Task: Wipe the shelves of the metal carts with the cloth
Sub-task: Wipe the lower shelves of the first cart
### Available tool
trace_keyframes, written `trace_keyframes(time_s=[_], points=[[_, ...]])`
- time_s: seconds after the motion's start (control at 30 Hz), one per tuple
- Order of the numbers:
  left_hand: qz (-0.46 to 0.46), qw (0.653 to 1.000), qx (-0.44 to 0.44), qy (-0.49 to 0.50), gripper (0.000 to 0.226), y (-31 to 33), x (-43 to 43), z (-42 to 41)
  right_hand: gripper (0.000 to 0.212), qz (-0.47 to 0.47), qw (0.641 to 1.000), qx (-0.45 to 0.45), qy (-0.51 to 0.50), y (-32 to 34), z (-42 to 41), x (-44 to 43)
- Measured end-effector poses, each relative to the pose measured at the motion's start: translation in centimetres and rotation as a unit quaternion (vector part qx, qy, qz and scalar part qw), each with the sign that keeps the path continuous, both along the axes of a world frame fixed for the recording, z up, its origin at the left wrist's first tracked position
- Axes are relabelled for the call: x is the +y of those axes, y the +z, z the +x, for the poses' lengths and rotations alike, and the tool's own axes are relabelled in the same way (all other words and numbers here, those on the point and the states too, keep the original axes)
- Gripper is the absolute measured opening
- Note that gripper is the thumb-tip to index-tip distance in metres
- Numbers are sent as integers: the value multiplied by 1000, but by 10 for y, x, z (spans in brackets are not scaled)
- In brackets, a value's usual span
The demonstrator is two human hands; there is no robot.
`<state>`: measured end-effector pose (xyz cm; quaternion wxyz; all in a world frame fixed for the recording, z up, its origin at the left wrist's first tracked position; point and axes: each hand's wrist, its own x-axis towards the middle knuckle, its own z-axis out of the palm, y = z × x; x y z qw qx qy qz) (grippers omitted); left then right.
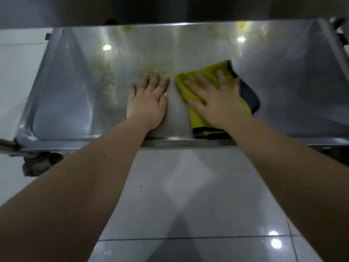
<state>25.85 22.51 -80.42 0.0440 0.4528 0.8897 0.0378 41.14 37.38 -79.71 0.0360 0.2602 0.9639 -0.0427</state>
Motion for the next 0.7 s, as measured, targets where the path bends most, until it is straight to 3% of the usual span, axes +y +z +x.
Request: trace_keyframes(time_s=[0.17,0.33,0.4,0.47,0.57,0.7], points=[[8,1000,-10,-4,52,-4,1,1,63,-22,965,-27,-259,5,95,99],[12,1000,13,1,53,-4,2,5,61,-52,935,-38,-348,12,73,90],[11,1000,15,8,55,-3,2,5,59,-38,960,-30,-277,11,31,58],[31,999,12,24,60,-2,1,6,57,-22,990,-21,-140,9,-12,11],[54,997,3,55,67,-2,-2,5,55,-6,1000,-4,18,2,-50,-47],[30,997,6,67,65,-4,2,-2,56,-32,999,23,29,0,-46,-5]])
